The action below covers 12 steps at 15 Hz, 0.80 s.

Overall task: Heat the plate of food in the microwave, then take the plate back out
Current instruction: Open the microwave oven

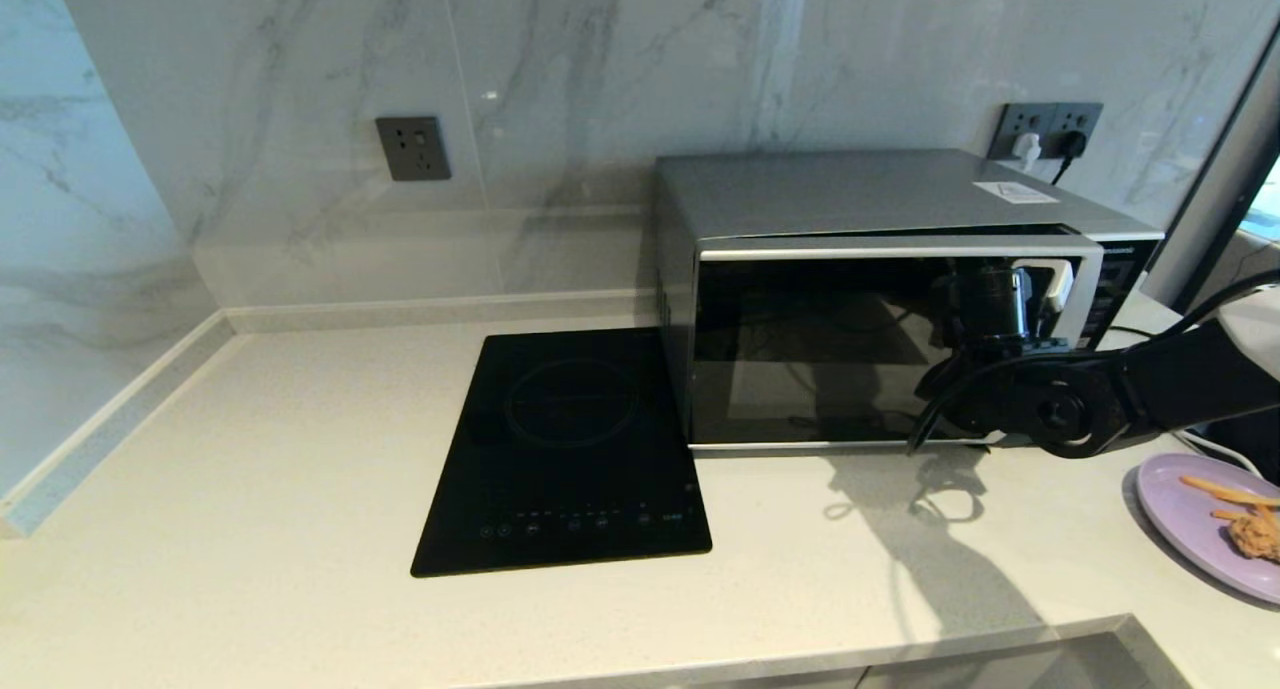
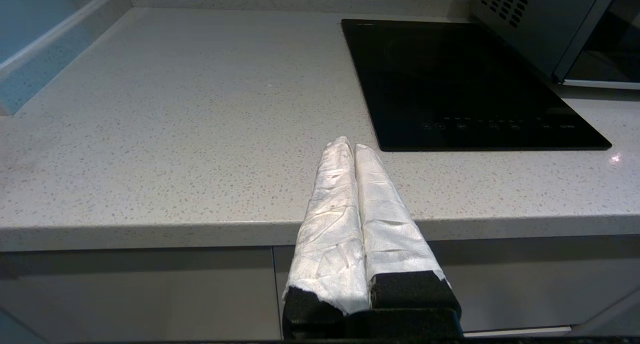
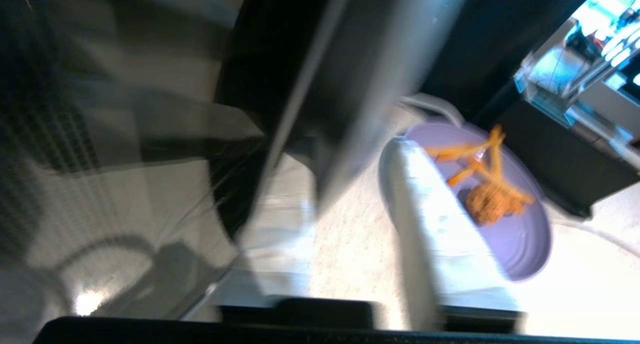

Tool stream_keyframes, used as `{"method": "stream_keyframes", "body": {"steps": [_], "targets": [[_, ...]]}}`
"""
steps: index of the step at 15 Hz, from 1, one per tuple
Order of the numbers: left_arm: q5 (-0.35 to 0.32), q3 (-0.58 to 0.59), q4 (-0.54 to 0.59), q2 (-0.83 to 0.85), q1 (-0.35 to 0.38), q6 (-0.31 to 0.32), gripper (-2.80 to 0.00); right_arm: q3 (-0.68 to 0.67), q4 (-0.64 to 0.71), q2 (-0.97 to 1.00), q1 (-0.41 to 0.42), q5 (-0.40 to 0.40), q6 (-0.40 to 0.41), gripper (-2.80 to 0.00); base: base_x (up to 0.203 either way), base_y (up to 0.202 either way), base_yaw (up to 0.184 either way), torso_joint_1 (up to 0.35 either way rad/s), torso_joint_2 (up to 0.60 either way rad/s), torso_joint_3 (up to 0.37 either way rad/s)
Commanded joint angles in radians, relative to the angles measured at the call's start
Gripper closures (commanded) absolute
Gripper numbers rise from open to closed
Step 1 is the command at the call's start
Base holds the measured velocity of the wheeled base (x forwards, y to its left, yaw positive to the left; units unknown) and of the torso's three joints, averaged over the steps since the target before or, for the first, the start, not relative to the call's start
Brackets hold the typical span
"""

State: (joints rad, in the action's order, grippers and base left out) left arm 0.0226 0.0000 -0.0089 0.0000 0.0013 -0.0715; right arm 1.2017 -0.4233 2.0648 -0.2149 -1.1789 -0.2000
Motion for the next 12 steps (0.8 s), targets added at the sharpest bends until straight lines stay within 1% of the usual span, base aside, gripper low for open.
{"method": "stream_keyframes", "body": {"steps": [1, 5, 7, 12], "targets": [[0.0, 0.0, 0.0, 0.002, 0.0, -0.001, 0.0, -0.004, 0.003, -0.006, 0.0, -0.002, -0.001, -2.8, 0.0, 0.0, 0.0, 0.0, 0.0, 0.0], [0.0, 0.0, 0.0, 0.002, 0.0, -0.001, 0.0, -0.02, 0.003, -0.035, -0.01, 0.002, 0.013, -2.8, 0.0, 0.0, 0.0, 0.0, 0.0, 0.0], [0.0, 0.0, 0.0, 0.002, 0.0, -0.001, 0.0, -0.033, 0.005, -0.07, -0.032, 0.006, 0.014, -2.8, 0.0, 0.0, 0.0, 0.0, 0.0, 0.0], [0.0, 0.0, 0.0, 0.002, 0.0, -0.001, 0.0, -0.094, 0.009, -0.224, -0.133, 0.008, 0.045, -2.8, 0.0, 0.0, 0.0, 0.0, 0.0, 0.0]]}}
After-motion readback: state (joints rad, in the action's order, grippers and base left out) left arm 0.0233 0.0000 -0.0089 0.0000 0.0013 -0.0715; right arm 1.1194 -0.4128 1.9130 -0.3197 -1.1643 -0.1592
